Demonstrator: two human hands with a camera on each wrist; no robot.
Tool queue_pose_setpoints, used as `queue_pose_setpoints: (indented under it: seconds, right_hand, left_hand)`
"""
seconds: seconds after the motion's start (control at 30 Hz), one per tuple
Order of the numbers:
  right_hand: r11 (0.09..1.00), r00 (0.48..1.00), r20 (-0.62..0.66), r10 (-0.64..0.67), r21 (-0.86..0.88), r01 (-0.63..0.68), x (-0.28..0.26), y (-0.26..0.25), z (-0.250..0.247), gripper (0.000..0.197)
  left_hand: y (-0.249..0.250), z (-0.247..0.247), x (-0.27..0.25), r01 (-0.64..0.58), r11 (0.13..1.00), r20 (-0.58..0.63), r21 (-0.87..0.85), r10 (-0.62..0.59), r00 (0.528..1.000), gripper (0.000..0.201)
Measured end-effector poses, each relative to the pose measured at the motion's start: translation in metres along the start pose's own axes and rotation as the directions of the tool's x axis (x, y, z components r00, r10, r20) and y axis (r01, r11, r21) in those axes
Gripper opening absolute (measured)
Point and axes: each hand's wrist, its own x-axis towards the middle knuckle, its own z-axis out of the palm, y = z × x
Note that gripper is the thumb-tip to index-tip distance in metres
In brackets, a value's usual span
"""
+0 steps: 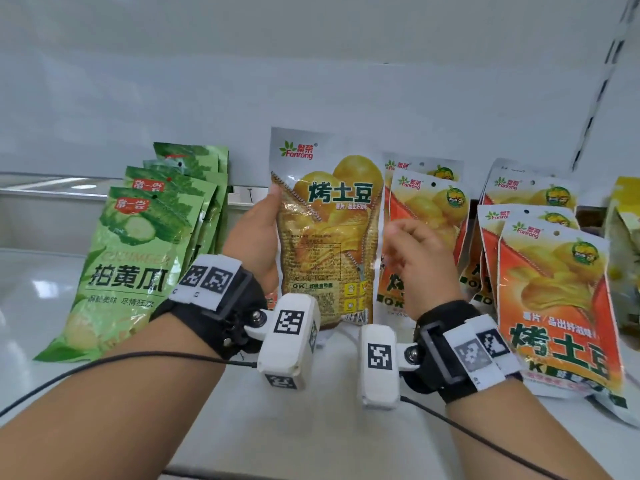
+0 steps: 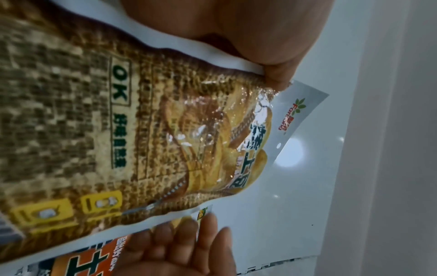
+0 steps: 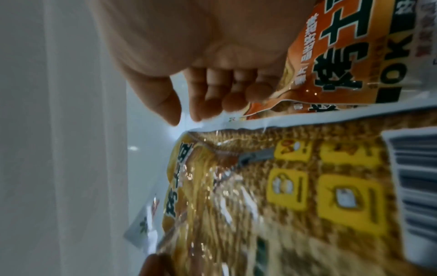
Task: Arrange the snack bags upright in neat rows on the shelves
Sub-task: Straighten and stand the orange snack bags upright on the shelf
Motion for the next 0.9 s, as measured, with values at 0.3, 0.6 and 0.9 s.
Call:
queue_pose_setpoints:
  seconds: [0.3, 0.6, 0.9]
  right_hand:
    - [0.987, 0.914, 0.405, 0.039, -0.156, 0.027, -0.014, -0.001, 0.021, 0.055]
    - [0.958, 0.963, 0.170, 0.209, 0.164, -0.237, 0.004, -0.004, 0.009, 0.032]
    - [0.945, 0.973, -0.061, 0.224, -0.230, -0.232, 0.022, 0.007, -0.035, 0.039]
  left_hand:
    - [0.006, 0.009, -0.024, 0.045, 0.994, 0.129, 0.103, -0.058, 0.990, 0.062]
    - [-0.022, -0.007, -0.023, 0.073, 0.876, 0.011, 0.477, -0.090, 0.996, 0.051]
    - [-0.032, -0.016, -0.019, 0.146, 0.898, -0.214, 0.414, -0.060, 0.975, 0.037]
